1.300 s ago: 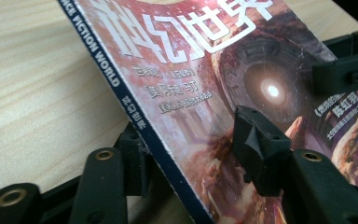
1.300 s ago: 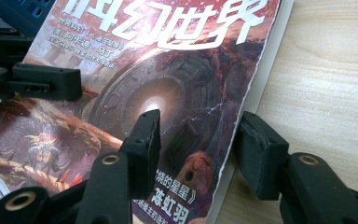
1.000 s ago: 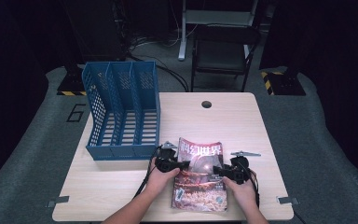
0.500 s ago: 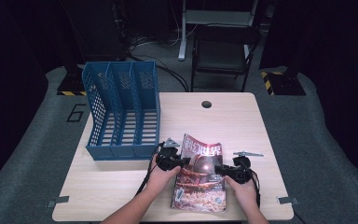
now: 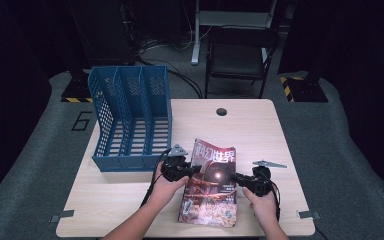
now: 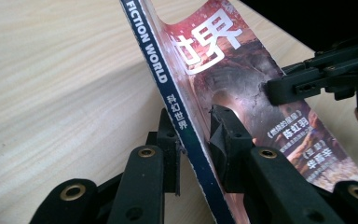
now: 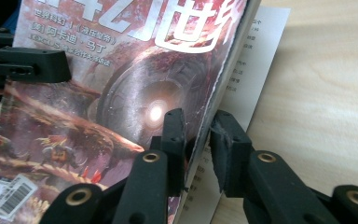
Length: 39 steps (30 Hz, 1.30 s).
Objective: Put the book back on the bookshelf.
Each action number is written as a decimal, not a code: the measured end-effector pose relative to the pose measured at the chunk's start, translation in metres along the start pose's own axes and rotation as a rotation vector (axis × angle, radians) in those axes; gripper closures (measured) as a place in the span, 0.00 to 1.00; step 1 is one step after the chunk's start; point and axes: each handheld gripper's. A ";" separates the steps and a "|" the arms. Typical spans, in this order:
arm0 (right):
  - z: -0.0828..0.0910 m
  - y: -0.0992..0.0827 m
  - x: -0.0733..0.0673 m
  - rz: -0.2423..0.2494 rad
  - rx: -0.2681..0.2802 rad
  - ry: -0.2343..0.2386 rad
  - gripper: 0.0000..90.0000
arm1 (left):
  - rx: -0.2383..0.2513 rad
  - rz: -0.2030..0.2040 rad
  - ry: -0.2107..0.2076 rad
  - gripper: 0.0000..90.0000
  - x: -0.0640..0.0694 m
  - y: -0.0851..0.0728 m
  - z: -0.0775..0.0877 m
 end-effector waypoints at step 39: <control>0.050 0.011 -0.057 0.320 0.304 -0.039 0.86 | 0.172 -0.185 -0.042 0.92 0.012 -0.001 0.075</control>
Point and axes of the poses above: each handheld gripper's, and its own axes: z roughly backward along the jaws, y roughly out of its top, x roughly to its right, and after that the axes turned 6 degrees about -x, right-handed
